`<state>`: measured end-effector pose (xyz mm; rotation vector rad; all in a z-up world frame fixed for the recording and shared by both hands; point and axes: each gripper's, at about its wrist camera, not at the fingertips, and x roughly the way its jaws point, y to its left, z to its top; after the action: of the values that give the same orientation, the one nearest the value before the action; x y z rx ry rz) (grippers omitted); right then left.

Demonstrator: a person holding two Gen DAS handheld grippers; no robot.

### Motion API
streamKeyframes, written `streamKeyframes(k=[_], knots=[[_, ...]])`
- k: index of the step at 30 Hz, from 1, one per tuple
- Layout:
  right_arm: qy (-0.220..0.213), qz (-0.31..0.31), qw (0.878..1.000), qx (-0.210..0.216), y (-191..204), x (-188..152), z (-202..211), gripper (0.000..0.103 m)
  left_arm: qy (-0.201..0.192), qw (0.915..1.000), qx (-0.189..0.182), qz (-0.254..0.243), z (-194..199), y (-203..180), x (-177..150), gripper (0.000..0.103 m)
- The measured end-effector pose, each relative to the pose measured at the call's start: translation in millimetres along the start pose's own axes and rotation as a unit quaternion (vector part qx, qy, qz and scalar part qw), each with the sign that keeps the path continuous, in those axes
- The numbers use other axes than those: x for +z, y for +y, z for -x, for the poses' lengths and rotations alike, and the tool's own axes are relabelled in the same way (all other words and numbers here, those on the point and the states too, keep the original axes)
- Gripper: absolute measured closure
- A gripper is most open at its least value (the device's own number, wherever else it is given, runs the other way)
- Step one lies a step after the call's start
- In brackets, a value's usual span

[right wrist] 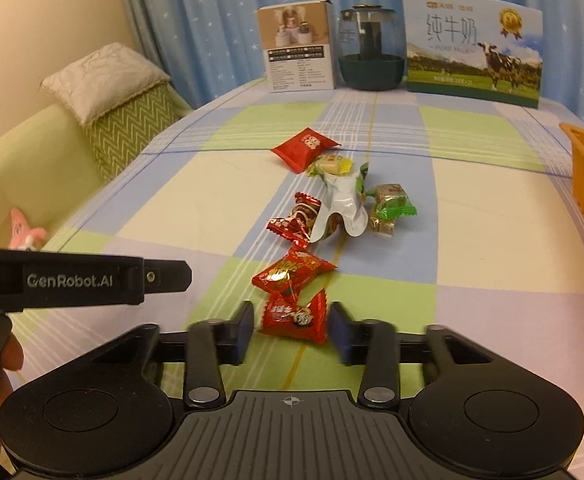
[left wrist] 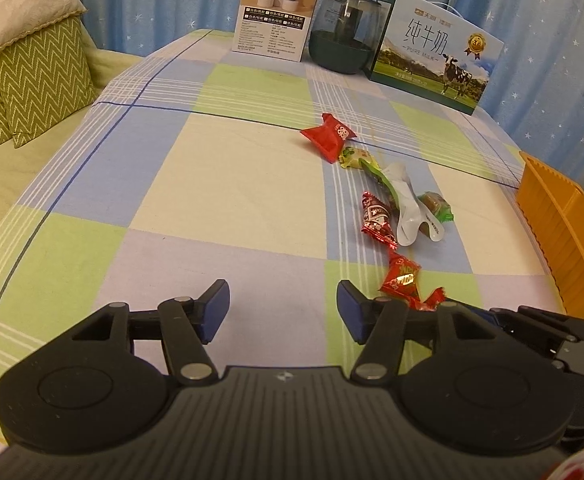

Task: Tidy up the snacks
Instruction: 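Grasp a small red candy with the right gripper while the left grasps another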

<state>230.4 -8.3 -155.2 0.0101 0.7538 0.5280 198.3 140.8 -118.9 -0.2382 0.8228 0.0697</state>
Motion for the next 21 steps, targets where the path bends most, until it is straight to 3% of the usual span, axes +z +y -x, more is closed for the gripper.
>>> streamKeyframes(k=[6,16,21], knots=[[-0.009,-0.002,1.000,-0.018,-9.8,2.3,14.0,0.076,-0.002,0.9997,-0.021,-0.016,-1.7,-11.8,0.2,0.047],[-0.027,-0.073,0.994,-0.075,-67.6,15.4,40.3,0.076,-0.004,0.9915,-0.071,-0.109,-13.8,-63.5,-2.7,0.049],[-0.030,-0.087,0.992,-0.083,-79.1,16.4,45.1,0.075,-0.010,0.9902,-0.059,-0.126,-27.9,-76.6,0.6,0.063]])
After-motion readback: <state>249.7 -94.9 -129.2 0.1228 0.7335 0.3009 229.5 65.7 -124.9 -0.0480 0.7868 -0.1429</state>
